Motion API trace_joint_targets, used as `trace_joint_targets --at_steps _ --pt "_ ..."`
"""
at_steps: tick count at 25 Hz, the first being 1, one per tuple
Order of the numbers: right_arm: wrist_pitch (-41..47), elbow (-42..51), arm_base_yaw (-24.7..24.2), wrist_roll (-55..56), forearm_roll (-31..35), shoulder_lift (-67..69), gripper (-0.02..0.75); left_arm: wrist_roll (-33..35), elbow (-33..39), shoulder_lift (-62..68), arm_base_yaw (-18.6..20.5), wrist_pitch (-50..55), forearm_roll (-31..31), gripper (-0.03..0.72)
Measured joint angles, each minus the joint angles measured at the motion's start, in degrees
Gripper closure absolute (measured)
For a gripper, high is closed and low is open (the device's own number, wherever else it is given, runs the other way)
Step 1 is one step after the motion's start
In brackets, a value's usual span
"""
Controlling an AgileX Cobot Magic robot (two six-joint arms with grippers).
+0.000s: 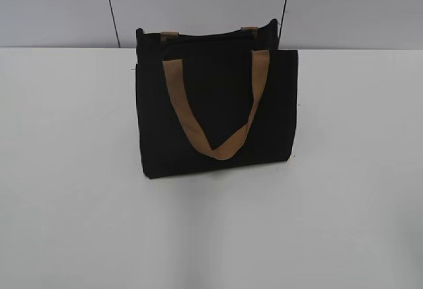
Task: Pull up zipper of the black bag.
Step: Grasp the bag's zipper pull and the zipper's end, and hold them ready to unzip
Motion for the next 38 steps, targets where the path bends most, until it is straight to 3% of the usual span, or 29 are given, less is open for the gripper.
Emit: trace_joint_targets --at_steps 20,27,32,38 --pt "0.00 0.00 0.00 0.00 0.00 0.00 0.308 1.25 -0.44 1.57 -0.28 -0.92 -0.52 0.427" --pt "0.00 0.00 0.00 0.00 0.00 0.00 0.308 7.02 -2.06 13.14 -0.84 -23.33 -2.16 0.209" --pt "0.00 0.00 0.00 0.00 0.00 0.00 0.308 7.24 -0.56 22.86 -4.24 -40.91 -2.97 0.181" --pt "0.00 0.00 0.00 0.00 0.00 0.00 0.308 7.24 6.78 40.39 -10.43 -64.61 -5.89 0.181"
